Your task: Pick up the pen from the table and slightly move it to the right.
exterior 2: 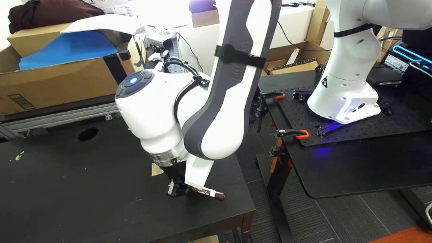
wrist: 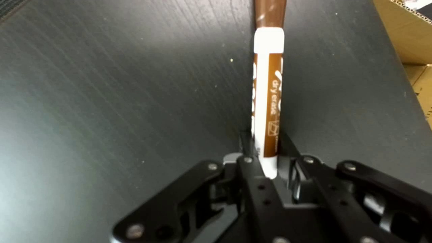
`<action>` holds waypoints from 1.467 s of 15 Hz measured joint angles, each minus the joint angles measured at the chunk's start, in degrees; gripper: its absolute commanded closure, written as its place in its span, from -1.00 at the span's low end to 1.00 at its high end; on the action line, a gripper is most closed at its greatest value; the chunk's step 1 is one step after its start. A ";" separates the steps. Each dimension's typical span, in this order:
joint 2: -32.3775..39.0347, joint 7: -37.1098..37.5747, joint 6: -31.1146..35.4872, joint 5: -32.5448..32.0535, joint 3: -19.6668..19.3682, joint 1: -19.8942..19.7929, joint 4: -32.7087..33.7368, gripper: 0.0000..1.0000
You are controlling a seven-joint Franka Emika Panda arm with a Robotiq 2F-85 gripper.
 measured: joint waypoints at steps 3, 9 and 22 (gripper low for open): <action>-0.04 0.20 0.13 -1.04 -0.69 0.95 0.00 0.90; -1.59 0.54 0.09 -5.28 -3.62 3.60 -0.02 0.90; -3.61 9.66 -18.52 -24.25 -10.37 5.18 6.62 0.90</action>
